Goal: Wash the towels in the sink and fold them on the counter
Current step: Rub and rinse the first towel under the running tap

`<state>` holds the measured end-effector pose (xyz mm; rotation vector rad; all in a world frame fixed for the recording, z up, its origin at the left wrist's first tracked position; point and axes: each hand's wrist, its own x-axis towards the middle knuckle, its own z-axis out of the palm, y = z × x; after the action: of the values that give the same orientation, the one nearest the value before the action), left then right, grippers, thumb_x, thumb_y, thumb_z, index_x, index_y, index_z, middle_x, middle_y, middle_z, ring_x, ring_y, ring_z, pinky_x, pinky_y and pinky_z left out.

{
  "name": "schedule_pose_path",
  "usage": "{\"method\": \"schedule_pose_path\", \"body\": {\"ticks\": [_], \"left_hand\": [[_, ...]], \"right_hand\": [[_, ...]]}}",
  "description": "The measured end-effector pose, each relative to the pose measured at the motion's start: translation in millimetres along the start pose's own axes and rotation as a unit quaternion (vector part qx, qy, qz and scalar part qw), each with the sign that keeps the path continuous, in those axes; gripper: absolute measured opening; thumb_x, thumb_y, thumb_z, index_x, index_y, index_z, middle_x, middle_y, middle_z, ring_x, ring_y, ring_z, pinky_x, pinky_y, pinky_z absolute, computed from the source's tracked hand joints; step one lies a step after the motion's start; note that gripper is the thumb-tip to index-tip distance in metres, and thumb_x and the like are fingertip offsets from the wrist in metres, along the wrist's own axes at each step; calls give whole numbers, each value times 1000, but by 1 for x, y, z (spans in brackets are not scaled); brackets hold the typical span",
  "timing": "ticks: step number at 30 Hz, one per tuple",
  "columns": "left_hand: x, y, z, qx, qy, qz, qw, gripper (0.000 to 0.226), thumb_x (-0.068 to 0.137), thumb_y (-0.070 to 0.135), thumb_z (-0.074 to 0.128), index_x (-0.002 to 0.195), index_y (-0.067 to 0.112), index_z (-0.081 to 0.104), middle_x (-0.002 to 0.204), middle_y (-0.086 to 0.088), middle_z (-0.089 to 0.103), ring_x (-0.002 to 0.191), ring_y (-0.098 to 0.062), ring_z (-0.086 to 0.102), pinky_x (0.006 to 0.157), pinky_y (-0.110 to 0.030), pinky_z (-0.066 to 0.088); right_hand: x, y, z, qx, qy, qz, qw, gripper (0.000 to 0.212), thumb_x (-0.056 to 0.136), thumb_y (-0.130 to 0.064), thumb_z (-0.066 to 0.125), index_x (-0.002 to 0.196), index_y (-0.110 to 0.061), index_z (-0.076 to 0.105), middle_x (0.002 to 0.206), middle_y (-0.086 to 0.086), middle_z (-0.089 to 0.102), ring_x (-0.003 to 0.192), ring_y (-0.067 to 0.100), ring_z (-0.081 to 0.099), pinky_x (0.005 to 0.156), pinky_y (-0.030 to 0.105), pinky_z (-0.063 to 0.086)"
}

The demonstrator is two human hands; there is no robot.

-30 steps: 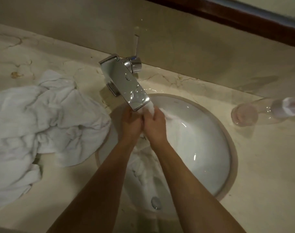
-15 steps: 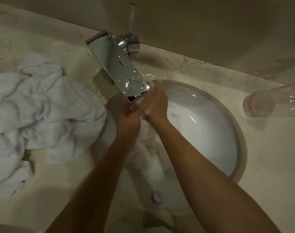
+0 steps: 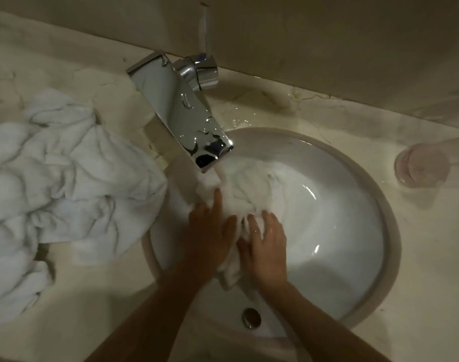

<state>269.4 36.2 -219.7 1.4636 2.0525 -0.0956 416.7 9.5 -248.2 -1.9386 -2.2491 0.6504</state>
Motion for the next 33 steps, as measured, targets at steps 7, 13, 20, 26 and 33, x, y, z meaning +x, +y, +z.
{"method": "schedule_pose_path", "body": {"ticks": [7,13,20,26,33], "left_hand": [[43,10,18,20,57,-43,997,59,97,51,24,146,25,43,120,-14,63,101,-33,62,77,-40,49],[60,34,-40,-467,108,-161,863,30,95,34,50,98,9,67,83,-7,65,80,-17,54,103,-52,40],[20,6,-19,-232,179,14,956,67,93,51,27,149,19,41,124,-16,64,97,-34,66,78,-38,51],[56,13,-10,-138,179,-87,970,41,90,40,51,119,12,44,74,-14,67,49,-29,65,42,-29,48],[58,35,-31,-345,130,-201,907,38,99,27,49,135,16,45,116,-10,63,107,-32,62,82,-30,42]], "right_hand": [[63,2,18,-2,43,-34,998,32,88,-38,52,110,-15,58,105,16,56,86,34,53,65,40,52],[109,-32,-13,204,24,168,964,40,96,-47,45,111,-15,63,110,5,66,103,28,62,83,34,43],[101,-54,-8,211,122,-37,969,27,90,-32,51,96,-6,58,103,14,55,90,33,54,70,43,49],[131,-43,12,59,30,-17,998,38,85,-43,58,105,-10,59,108,18,55,96,40,56,63,45,54],[146,-62,-22,169,-40,197,965,43,98,-47,50,122,-14,62,127,11,61,121,31,56,100,40,42]]}}
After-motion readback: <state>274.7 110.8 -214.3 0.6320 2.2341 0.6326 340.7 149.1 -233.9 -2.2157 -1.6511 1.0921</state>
